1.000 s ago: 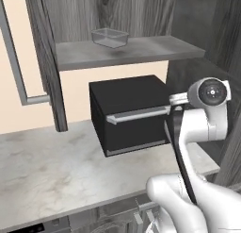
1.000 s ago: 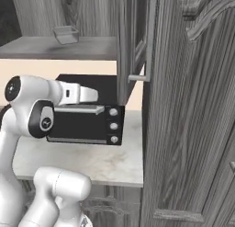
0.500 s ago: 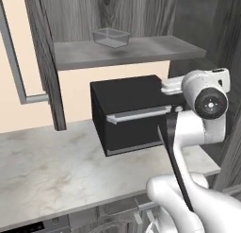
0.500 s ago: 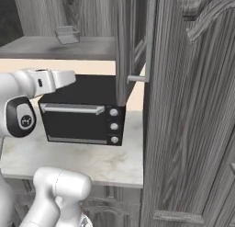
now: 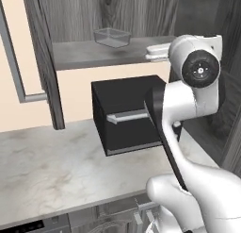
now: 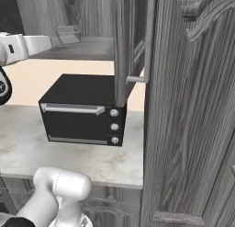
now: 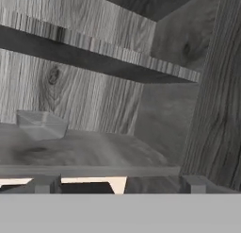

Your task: Retrieve the tupperware and aluminum foil from the cabinet and place them on the dining counter near the plate with lime and broccoli to prepare for storing leftovers.

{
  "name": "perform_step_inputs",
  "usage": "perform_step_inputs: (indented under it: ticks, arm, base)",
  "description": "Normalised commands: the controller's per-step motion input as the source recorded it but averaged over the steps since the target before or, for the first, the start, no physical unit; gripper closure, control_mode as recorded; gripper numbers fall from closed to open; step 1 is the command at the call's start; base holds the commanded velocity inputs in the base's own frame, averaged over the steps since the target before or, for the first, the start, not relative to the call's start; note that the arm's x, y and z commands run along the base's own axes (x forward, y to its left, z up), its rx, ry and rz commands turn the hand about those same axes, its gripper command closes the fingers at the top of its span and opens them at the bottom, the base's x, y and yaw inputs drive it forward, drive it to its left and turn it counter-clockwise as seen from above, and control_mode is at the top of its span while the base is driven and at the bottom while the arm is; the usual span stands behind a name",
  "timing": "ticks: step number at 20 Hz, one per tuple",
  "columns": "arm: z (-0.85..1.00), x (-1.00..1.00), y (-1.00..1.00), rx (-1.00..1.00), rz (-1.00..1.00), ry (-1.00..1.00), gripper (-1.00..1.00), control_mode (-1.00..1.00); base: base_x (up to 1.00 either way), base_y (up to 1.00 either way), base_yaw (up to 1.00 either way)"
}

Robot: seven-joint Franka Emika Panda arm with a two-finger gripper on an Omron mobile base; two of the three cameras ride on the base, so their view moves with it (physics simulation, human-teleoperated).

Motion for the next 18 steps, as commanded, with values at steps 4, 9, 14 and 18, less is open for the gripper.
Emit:
perform_step_inputs:
  ticks: [4, 9, 14, 18]
  arm:
    - [0.49, -0.01, 0.63, 0.01, 0.08, 0.0, -1.0, -1.0]
    - [0.31, 0.0, 0.49, 0.02, 0.08, 0.0, -1.0, -1.0]
    - [-0.35, 0.18, 0.04, 0.05, 0.19, 0.0, -1.0, -1.0]
    - [-0.73, 0.47, -0.07, 0.12, 0.29, -0.01, -1.0, -1.0]
  base:
    - [0.0, 0.0, 0.0]
    - [0.0, 0.0, 0.0]
    - [0.0, 0.0, 0.0]
    - [0.0, 0.0, 0.0]
